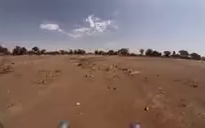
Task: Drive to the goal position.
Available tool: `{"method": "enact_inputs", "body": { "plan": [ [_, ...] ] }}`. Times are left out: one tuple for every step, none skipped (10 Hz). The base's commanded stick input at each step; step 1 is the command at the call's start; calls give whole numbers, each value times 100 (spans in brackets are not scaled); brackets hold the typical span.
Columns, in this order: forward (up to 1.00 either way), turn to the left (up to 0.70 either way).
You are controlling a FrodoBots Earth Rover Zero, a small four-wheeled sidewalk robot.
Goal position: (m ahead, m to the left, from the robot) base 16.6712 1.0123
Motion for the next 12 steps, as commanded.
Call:
{"method": "enact_inputs", "body": {
  "plan": [
    [70, 0],
    [70, 0],
    [70, 0],
    [70, 0],
    [70, 0],
    [70, 0],
    [70, 0],
    [70, 0],
    [70, 0],
    [70, 0],
    [70, 0],
    [70, 0]
  ]
}}
